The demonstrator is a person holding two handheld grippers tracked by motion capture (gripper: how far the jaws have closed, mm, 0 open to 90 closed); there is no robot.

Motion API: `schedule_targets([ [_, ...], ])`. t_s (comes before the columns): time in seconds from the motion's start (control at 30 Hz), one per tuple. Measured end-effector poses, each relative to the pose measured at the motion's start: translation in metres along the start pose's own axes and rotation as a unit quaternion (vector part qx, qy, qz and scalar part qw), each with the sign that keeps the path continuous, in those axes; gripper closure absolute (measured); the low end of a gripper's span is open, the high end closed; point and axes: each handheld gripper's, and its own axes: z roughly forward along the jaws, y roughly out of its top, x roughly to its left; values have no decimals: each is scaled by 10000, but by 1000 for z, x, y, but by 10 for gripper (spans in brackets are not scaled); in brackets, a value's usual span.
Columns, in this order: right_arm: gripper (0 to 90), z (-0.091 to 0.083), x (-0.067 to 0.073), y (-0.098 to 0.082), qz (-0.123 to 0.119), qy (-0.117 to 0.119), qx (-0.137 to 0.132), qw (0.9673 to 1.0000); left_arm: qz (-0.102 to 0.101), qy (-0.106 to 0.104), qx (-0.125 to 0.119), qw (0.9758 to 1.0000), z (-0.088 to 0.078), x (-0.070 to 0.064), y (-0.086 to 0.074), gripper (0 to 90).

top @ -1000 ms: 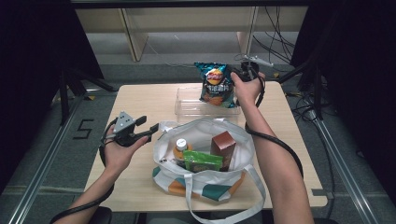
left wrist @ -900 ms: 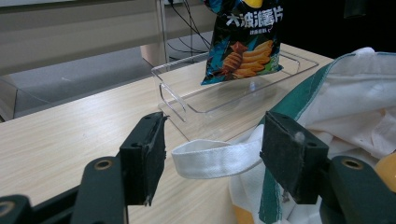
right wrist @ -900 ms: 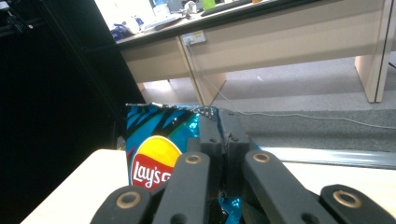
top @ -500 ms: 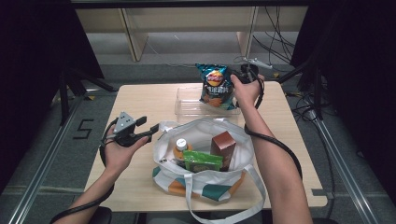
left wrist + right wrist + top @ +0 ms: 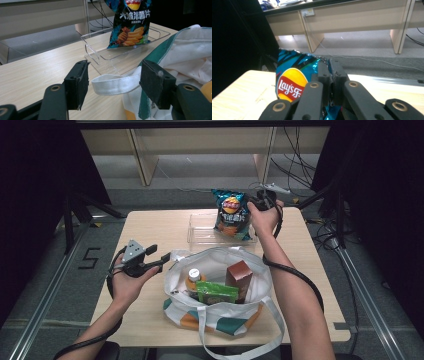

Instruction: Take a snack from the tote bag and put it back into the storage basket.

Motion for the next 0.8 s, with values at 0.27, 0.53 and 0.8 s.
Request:
schedule_targets([
  [0.27,885,-3,-12,-5,40,-165,35,9998,-51,26,30,10000,0,0,-1,388],
  [0.53,807,-4,-20,-5,-65,-223,77,9997,-45,40,94,9999,-1,-1,-1,388],
  [0.8,432,-8,-18,-4,-111,-380,205,9990,-66,26,33,10000,-1,0,-2,388],
])
